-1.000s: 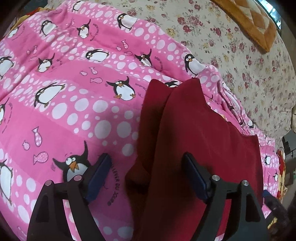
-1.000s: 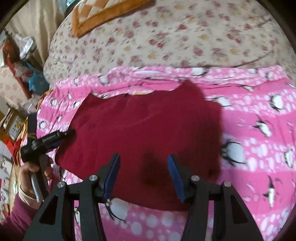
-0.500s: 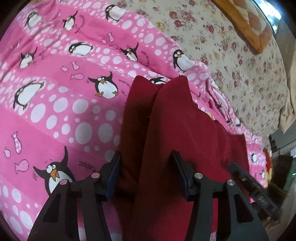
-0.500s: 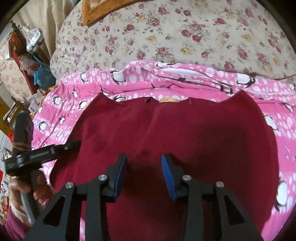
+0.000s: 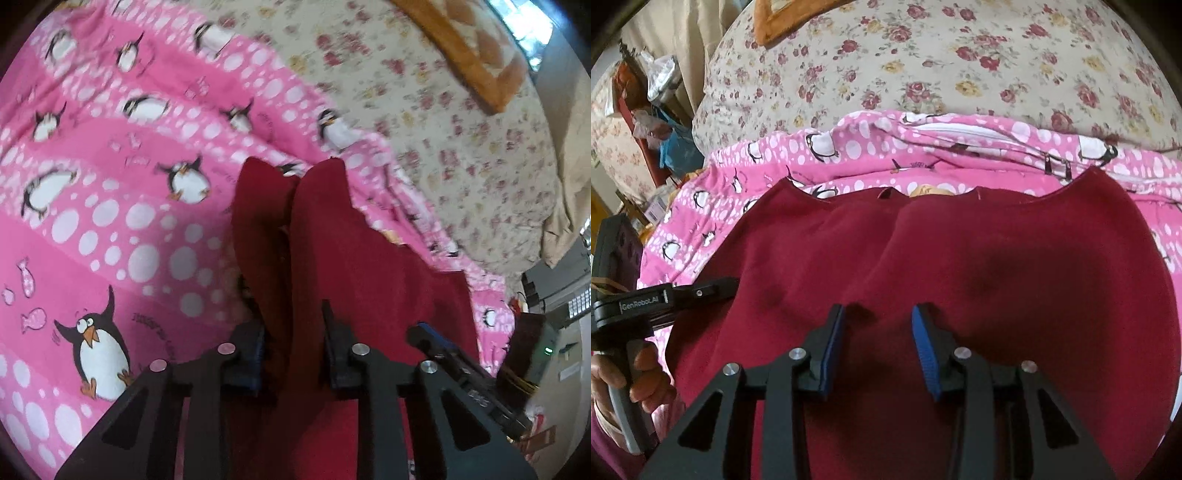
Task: Fold small clothes
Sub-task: 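Fold the held hem up over the shirt toward the collar with both tools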
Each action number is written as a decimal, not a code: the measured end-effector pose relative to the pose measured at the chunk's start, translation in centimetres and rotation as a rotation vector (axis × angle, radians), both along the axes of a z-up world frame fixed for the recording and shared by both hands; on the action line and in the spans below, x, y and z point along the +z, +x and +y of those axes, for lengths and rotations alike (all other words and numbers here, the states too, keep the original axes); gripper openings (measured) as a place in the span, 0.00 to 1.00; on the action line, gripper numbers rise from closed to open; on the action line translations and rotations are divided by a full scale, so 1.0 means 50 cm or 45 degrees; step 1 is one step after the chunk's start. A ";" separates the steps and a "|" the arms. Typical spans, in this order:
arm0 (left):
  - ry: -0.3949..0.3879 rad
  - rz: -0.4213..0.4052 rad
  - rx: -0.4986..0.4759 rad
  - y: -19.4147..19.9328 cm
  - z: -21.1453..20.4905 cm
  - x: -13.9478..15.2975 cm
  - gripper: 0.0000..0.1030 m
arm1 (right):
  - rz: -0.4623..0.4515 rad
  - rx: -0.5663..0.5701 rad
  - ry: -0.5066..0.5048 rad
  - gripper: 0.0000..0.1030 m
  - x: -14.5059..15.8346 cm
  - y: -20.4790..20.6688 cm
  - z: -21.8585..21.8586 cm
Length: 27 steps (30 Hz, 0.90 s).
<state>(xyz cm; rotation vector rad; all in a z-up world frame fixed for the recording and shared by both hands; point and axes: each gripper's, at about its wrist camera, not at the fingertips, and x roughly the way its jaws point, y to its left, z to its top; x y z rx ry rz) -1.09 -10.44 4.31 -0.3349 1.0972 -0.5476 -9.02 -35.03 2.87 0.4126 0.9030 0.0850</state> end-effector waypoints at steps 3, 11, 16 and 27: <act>-0.068 -0.037 -0.064 -0.024 -0.023 0.048 0.02 | 0.003 -0.004 0.054 0.38 -0.002 0.000 -0.010; -0.029 -0.149 -0.350 -0.113 -0.206 0.146 0.02 | 0.008 -0.183 0.402 0.38 -0.004 -0.031 -0.083; 0.056 -0.144 -0.437 -0.150 -0.315 0.123 0.03 | -0.075 -0.481 0.812 0.43 -0.026 -0.126 -0.185; -0.001 -0.027 -0.578 -0.184 -0.347 0.095 0.15 | -0.241 -0.431 1.195 0.66 -0.054 -0.149 -0.221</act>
